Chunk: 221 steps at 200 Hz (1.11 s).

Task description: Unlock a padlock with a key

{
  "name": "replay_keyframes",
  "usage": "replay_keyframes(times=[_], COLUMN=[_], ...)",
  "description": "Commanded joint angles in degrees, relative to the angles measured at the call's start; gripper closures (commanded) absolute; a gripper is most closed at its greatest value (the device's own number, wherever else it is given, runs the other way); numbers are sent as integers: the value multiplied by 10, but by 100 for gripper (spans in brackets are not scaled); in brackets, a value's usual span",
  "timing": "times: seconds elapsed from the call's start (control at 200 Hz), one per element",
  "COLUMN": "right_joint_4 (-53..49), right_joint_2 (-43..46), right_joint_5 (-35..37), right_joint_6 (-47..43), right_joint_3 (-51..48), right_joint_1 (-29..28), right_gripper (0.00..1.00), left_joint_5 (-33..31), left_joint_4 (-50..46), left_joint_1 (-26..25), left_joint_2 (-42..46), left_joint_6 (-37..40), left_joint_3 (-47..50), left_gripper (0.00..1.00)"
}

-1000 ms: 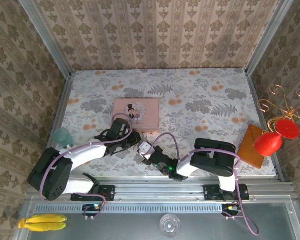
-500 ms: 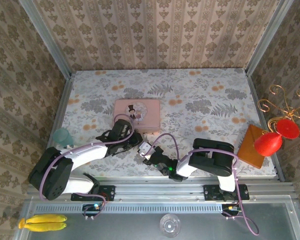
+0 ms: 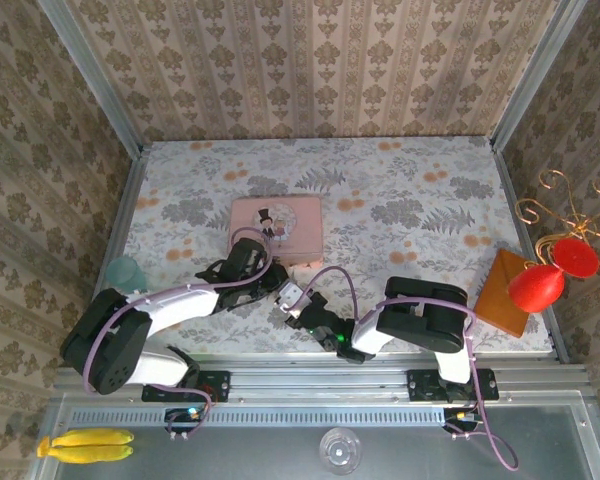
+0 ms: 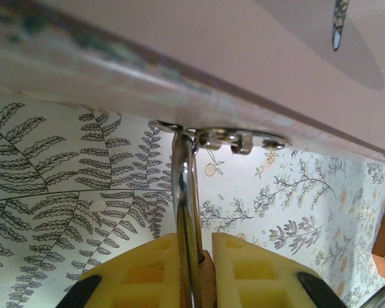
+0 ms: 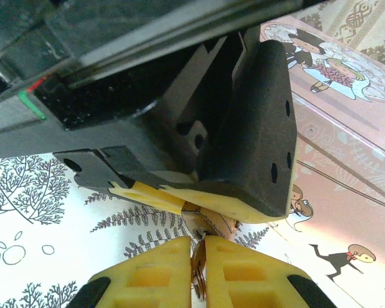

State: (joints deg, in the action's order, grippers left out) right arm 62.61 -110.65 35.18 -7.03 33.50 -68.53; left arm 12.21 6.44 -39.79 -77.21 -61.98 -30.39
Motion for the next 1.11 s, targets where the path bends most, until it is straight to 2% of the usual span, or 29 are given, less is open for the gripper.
replay_keyframes(times=[0.0,0.185,0.315,0.435,0.575,0.85,0.945,1.1], right_joint_4=[23,-34,-103,-228,-192,-130,-134,-113], right_joint_2=[1,49,87,112,103,74,71,58], right_joint_5=[34,33,13,-9,-61,-95,-62,-66], right_joint_6=[32,166,330,528,663,785,796,796], right_joint_3=[8,-4,-8,5,-20,-44,-49,-52], right_joint_1=[3,36,69,100,117,120,109,110], right_gripper=[89,90,90,91,91,93,93,93], left_joint_5=[15,9,-3,-11,-21,-13,-6,1], left_joint_4=[34,90,119,95,86,123,132,143], left_joint_1=[-9,-13,-15,-15,-14,-14,-14,-14], left_joint_2=[-2,2,8,10,4,-33,-43,-51], left_joint_6=[0,-25,-36,-17,-5,-12,-13,-14], left_joint_3=[-15,10,26,11,2,2,2,4], left_gripper=[100,100,100,100,100,100,100,100])
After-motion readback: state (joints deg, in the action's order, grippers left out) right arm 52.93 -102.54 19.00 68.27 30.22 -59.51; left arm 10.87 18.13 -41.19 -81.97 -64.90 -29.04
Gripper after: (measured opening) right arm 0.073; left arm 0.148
